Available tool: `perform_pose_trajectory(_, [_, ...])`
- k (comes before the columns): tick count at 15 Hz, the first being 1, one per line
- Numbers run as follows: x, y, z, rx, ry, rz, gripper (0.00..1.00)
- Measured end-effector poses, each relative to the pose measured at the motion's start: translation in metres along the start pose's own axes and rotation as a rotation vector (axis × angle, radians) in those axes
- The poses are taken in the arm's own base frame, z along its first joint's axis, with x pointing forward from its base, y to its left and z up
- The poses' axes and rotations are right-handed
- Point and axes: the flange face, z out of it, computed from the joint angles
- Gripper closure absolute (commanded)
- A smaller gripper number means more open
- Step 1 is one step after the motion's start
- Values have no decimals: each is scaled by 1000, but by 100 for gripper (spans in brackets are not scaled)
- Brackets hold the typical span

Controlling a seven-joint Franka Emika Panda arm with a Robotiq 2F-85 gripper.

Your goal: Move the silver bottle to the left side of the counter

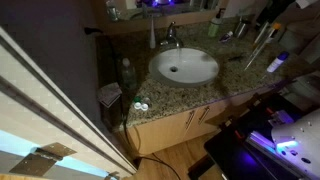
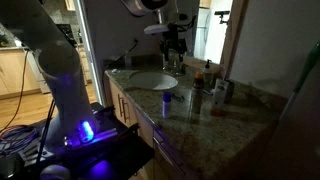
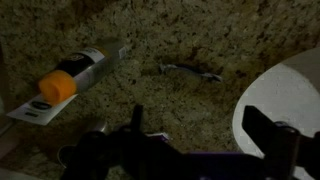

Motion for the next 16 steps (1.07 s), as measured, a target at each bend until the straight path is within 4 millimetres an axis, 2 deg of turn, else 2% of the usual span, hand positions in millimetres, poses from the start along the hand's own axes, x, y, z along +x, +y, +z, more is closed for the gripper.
perform_pose_trajectory(3, [0, 0, 0, 6, 0, 22, 0])
perform_pose_trajectory(6, [0, 2, -2, 65, -7, 178, 0])
perform_pose_trajectory(7, [2, 17, -12, 86, -1, 232, 0])
perform_pose_trajectory(9, [1, 62, -39, 115, 29, 347, 0])
perform_pose_trajectory(11, [-9, 111, -61, 134, 59, 466, 0])
perform_pose_trajectory(12, [-13, 124, -67, 132, 69, 483, 0])
perform_pose_trajectory(16, [-9, 116, -64, 127, 52, 476, 0])
